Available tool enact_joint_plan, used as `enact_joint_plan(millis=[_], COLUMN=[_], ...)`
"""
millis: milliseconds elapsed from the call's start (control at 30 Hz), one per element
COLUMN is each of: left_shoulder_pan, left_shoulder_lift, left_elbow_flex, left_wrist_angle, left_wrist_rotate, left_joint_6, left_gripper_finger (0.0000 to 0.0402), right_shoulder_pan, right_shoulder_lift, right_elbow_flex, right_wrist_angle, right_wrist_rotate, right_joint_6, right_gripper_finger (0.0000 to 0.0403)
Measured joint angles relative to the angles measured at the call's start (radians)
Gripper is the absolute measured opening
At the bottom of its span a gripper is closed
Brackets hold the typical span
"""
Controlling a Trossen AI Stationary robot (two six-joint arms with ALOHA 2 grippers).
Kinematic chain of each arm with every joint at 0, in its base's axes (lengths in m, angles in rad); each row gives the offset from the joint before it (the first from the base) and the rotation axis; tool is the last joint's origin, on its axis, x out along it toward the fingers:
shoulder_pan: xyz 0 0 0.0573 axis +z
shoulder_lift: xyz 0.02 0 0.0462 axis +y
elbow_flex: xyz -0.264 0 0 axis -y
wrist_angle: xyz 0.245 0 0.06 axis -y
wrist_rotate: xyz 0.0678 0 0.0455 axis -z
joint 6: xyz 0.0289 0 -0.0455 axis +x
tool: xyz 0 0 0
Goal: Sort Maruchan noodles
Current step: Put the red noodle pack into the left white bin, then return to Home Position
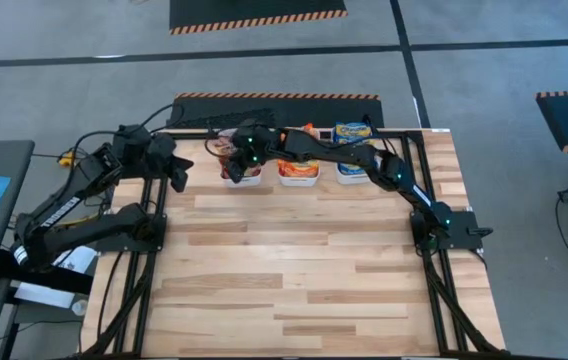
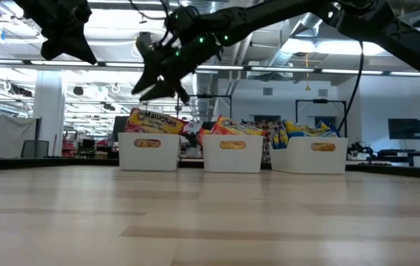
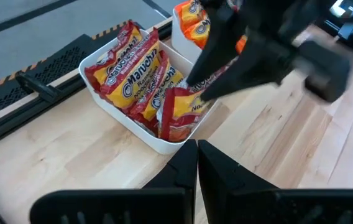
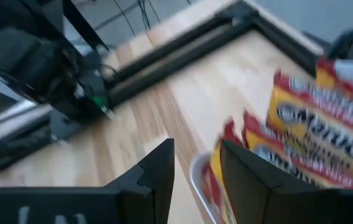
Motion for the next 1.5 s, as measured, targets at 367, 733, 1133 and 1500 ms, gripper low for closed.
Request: enact_joint_plan(millis=[367,733,1133,1500], left_shoulder_pan=[0.0,0.0,-0.001,-0.002], left_shoulder_lift=[-0.1,-0.471,-0.633,-0.629], left_elbow_flex=[-0.001,-0.187,-0.413,-0.695], left_wrist_angle=[-0.029,0.149,0.386,0.751], left_wrist_rotate=[0.036,0.057,0.363,0.342], left_joint_6=[0.068,0.013,-0.102,-0.166], left_gripper_finger=[0.0,0.0,0.0,0.0], right_shoulder_pan=[-0.003,0.023,0.007,-0.023], right_shoulder_lift=[-0.052,-0.265,-0.369,-0.48], right_elbow_flex=[0.162,0.163,0.163,0.162], right_wrist_angle=[-0.125,-0.179,-0.242,-0.416], right_wrist_rotate=[-0.132,-0.105,0.031,0.042], right_joint_6=[0.015,-0.095,-0.139,-0.186], right_gripper_finger=[0.0152,0.0139,0.0137,0.0136])
